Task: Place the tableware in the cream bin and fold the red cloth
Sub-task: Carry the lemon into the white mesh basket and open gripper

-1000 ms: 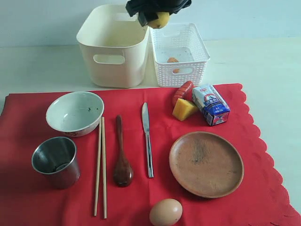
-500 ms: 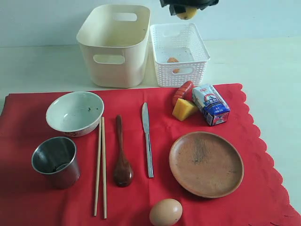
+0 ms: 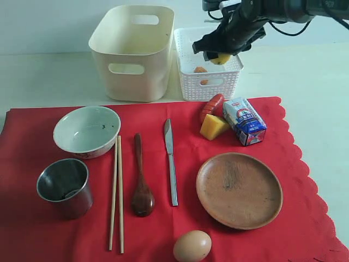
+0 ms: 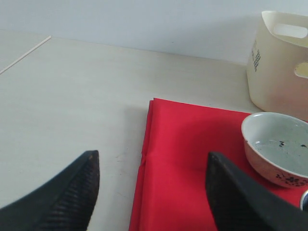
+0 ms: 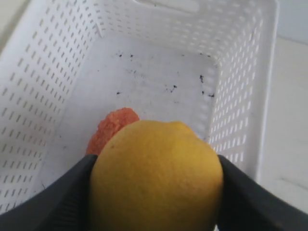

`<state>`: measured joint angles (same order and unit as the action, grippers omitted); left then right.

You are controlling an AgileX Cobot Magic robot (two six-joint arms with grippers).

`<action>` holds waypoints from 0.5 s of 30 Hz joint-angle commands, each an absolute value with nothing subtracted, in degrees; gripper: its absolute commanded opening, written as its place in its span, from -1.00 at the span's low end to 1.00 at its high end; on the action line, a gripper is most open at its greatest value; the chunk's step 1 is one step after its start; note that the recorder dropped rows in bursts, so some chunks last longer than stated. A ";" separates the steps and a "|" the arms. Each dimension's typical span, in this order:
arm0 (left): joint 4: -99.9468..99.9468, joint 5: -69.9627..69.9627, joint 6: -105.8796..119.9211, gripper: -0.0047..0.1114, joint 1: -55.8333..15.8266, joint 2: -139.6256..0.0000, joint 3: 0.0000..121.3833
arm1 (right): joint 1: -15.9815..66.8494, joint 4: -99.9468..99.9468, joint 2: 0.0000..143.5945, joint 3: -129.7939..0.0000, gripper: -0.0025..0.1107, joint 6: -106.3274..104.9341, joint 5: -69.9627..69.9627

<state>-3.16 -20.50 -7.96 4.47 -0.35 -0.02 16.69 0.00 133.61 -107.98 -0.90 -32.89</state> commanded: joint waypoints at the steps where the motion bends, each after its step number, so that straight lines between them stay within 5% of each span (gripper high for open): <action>1: -3.43 -20.17 -7.67 0.14 4.56 0.00 0.00 | 16.53 0.00 134.77 -108.39 -0.96 -0.83 -31.42; 9: -3.43 -20.17 -7.67 0.14 4.56 0.00 0.00 | 16.53 0.00 135.04 -108.39 -0.95 -0.94 -31.42; 15: -3.43 -20.17 -7.67 0.14 4.56 0.00 0.00 | 16.53 0.00 135.04 -108.39 -0.57 -0.94 -31.42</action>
